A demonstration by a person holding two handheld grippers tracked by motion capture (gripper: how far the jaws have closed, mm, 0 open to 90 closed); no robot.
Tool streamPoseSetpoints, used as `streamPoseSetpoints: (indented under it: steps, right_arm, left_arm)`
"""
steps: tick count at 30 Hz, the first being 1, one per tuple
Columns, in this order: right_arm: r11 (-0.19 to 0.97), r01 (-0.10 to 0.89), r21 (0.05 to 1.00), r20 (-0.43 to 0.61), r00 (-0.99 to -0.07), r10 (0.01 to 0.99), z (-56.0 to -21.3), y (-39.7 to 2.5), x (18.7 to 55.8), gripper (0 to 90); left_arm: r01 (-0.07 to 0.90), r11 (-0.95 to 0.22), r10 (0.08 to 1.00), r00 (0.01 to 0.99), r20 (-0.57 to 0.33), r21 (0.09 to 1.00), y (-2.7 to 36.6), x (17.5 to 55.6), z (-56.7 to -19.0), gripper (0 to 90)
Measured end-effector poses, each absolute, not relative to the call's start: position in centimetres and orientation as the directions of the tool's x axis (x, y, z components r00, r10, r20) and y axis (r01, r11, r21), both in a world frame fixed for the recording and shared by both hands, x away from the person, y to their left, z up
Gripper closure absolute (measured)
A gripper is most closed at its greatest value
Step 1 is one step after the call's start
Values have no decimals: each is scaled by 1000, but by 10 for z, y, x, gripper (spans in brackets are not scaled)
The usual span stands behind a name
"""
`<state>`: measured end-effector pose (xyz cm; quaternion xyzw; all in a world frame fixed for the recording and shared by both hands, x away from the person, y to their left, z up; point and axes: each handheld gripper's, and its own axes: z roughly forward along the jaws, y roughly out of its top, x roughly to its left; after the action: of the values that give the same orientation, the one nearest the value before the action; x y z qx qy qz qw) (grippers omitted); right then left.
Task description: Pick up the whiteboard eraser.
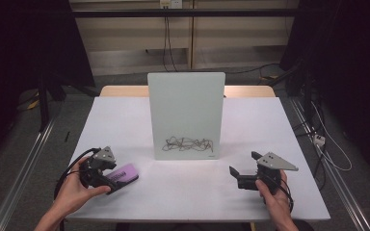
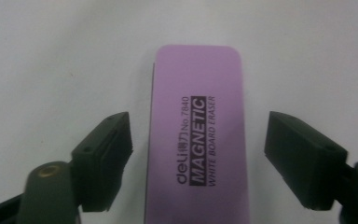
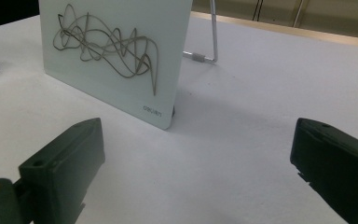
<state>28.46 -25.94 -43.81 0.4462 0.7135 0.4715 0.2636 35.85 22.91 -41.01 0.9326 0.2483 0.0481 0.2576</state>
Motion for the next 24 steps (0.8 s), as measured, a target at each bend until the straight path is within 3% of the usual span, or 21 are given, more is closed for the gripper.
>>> streamPoseSetpoints:
  steps: [8,24]
  right_arm:
    - [169,392,905,43,-476,878,-439,-257,285,27]
    - [176,390,904,34,-476,879,-439,-257,285,27]
  left_arm:
    - [427,-777,464,885,-38,462,225,364,-416,335]
    - [393,-862,391,917,-76,320,211,375,-414,401]
